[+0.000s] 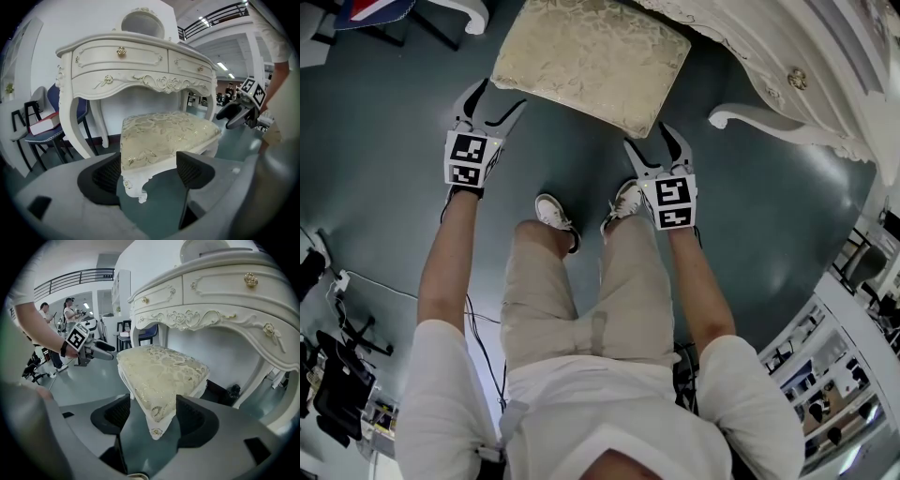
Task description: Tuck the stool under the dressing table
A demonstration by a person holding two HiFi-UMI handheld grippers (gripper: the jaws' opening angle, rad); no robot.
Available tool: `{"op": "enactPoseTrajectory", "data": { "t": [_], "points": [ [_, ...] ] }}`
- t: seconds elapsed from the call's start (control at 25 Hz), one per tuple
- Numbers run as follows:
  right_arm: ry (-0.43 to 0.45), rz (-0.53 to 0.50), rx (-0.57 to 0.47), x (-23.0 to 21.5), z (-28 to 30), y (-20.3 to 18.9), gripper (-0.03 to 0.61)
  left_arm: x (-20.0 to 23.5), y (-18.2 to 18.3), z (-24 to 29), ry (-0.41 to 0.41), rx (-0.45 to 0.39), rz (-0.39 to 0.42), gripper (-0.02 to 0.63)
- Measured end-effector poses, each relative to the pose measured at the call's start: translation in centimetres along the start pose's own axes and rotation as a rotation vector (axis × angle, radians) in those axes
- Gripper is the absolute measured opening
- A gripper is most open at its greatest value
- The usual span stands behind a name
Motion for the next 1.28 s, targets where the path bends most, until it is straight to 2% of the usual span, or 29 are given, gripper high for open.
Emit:
{"op": "enactPoseTrajectory", "data": {
  "t": [0.2,0.6,0.72,0.92,1.16,1.28],
  "points": [
    [0.0,-0.012,0.014,-0.1,0.9,-0.3,0.296,-0.1,-0.8,1.0,-0.026,0.024,0.018,0.39],
    [-0.017,-0.016,0.028,-0.3,2.3,-0.3,0.295,-0.5,-1.0,2.1,-0.063,0.043,0.063,0.39],
    [-0.035,-0.027,0.028,-0.4,2.5,-0.4,0.295,-0.4,-1.3,2.1,-0.06,0.049,0.082,0.39],
    [-0.088,-0.006,0.044,-1.2,2.6,-1.2,0.291,1.0,-2.2,1.9,-0.023,0.078,0.066,0.39],
    [-0.099,0.018,0.038,-1.4,3.0,-1.3,0.283,1.2,-1.9,2.9,-0.019,0.081,0.071,0.327],
    [-0.096,0.016,0.036,-1.4,3.1,-1.4,0.279,1.2,-1.8,3.0,-0.002,0.078,0.065,0.327]
  ]
}}
Point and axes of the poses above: the fingertips, and each gripper's own axes: z forward along the fingers, x to its left, y out of its top, the point moved 1 cm from there along -z, backward along the fingers, and after that the axes turned 4 degrees about y, right-handed, at the moved point
